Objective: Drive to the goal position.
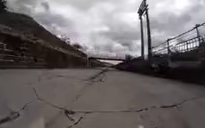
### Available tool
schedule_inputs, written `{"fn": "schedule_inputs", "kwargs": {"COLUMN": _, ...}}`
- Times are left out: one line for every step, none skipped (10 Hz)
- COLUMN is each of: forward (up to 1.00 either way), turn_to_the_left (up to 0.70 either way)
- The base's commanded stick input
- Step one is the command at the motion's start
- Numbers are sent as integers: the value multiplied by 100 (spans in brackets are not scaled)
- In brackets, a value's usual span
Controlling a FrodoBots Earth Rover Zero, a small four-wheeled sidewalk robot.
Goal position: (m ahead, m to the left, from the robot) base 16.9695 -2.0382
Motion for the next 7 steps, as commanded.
{"fn": "schedule_inputs", "kwargs": {"forward": 100, "turn_to_the_left": 0}}
{"fn": "schedule_inputs", "kwargs": {"forward": 100, "turn_to_the_left": 0}}
{"fn": "schedule_inputs", "kwargs": {"forward": 100, "turn_to_the_left": 0}}
{"fn": "schedule_inputs", "kwargs": {"forward": 100, "turn_to_the_left": 0}}
{"fn": "schedule_inputs", "kwargs": {"forward": 100, "turn_to_the_left": -4}}
{"fn": "schedule_inputs", "kwargs": {"forward": 100, "turn_to_the_left": -18}}
{"fn": "schedule_inputs", "kwargs": {"forward": 100, "turn_to_the_left": -33}}
